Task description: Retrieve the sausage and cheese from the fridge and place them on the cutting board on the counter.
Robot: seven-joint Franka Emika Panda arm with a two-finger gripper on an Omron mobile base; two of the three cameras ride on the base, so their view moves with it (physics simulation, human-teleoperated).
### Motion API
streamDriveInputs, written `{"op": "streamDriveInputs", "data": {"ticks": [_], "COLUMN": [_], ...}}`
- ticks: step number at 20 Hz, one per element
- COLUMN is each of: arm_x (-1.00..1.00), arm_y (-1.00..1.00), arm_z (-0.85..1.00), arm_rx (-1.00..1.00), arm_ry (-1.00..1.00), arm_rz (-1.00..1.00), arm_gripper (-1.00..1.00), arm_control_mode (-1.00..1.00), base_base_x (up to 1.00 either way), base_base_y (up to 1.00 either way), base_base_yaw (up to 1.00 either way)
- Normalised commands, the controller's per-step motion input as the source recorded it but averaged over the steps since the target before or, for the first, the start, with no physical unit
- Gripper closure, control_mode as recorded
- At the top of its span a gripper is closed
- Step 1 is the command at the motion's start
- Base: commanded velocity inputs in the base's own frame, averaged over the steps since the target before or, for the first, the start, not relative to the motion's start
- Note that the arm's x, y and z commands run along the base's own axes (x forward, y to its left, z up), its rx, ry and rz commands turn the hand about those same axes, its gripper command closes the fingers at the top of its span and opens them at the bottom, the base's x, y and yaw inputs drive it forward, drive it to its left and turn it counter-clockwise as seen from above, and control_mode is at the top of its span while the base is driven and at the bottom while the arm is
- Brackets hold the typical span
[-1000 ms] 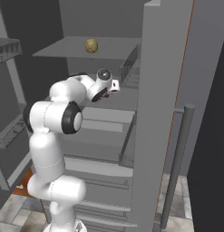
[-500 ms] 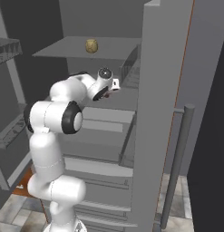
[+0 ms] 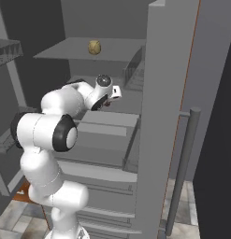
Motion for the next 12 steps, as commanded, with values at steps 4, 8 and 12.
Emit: {"op": "streamDriveInputs", "data": {"ticks": [4,8,12], "arm_x": [-0.82,-0.79,-0.65], "arm_y": [0.0,0.0,0.07], "arm_z": [0.33,0.47,0.38], "arm_rx": [0.0,0.01,-0.01], "arm_ry": [0.02,0.05,0.04], "arm_rz": [0.0,0.0,0.0], "arm_gripper": [1.0,1.0,1.0], "arm_control_mode": [-1.0,-1.0,-1.0], "base_base_x": [0.0,0.0,0.0], "base_base_y": [0.0,0.0,0.0], "base_base_yaw": [0.0,0.0,0.0]}}
